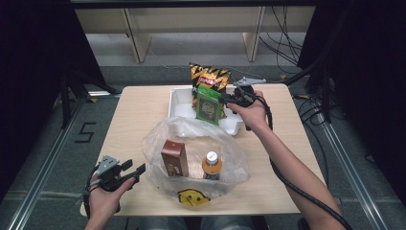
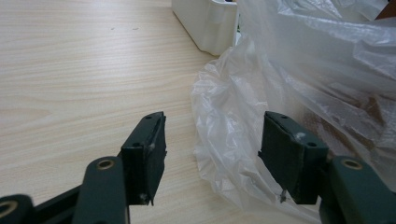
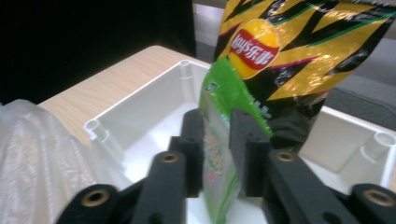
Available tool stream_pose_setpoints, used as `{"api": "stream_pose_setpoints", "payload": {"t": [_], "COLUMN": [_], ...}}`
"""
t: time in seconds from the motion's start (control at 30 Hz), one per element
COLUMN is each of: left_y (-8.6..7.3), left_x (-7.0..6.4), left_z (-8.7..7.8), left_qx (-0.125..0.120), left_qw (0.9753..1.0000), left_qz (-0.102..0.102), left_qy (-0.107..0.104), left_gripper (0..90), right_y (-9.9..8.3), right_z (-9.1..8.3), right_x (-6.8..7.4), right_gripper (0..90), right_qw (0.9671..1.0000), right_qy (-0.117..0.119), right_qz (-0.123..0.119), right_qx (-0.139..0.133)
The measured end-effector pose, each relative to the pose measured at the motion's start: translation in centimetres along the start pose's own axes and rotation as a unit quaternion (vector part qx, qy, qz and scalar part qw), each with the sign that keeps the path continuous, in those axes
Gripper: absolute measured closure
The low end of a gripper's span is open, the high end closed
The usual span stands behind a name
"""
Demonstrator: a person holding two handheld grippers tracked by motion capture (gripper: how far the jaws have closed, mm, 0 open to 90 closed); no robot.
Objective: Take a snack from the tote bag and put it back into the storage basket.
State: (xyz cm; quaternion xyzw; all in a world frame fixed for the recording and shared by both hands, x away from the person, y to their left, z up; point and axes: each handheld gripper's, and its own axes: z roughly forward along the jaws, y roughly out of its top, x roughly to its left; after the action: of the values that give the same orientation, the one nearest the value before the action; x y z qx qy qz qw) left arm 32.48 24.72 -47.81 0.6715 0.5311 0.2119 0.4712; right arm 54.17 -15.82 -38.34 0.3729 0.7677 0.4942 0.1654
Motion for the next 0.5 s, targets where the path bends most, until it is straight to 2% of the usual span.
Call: {"api": "stream_pose_setpoints", "payload": {"t": [0.13,0.23,0.27,0.3,0.37,0.4,0.47,0.5], "left_y": [0.0,0.0,0.0,0.0,0.0,0.1,0.1,0.1], "left_x": [0.0,0.0,0.0,0.0,0.0,0.0,0.0,0.0], "left_z": [0.0,0.0,0.0,0.0,0.0,0.0,-0.1,-0.1], "left_qx": [0.0,0.0,0.0,0.001,0.0,-0.001,-0.001,-0.001], "left_qw": [1.0,1.0,1.0,1.0,1.0,1.0,1.0,1.0], "left_qz": [0.0,0.001,0.001,0.001,0.001,0.002,0.002,0.001], "left_qy": [0.0,0.0,0.0,0.0,0.001,-0.001,-0.001,-0.001], "left_gripper": [39.8,39.8,39.8,39.8,39.8,39.8,39.8,39.8], "right_y": [-0.4,-0.7,-0.9,-0.9,-1.2,-1.2,-1.5,-1.6], "right_z": [0.0,0.2,0.3,0.4,0.8,0.9,1.4,1.6], "right_x": [0.2,0.5,0.4,0.4,0.3,0.1,0.0,-0.2], "right_gripper": [86.1,90.0,90.0,90.0,90.0,90.0,90.0,90.0], "right_qw": [0.9999,0.9998,0.9998,0.9996,0.9997,0.9993,0.9992,0.9991], "right_qy": [0.007,0.013,0.012,0.014,0.012,0.012,0.014,0.013], "right_qz": [-0.007,0.004,-0.004,0.002,0.001,0.001,0.006,0.001], "right_qx": [0.007,0.014,0.017,0.025,0.021,0.036,0.037,0.041]}}
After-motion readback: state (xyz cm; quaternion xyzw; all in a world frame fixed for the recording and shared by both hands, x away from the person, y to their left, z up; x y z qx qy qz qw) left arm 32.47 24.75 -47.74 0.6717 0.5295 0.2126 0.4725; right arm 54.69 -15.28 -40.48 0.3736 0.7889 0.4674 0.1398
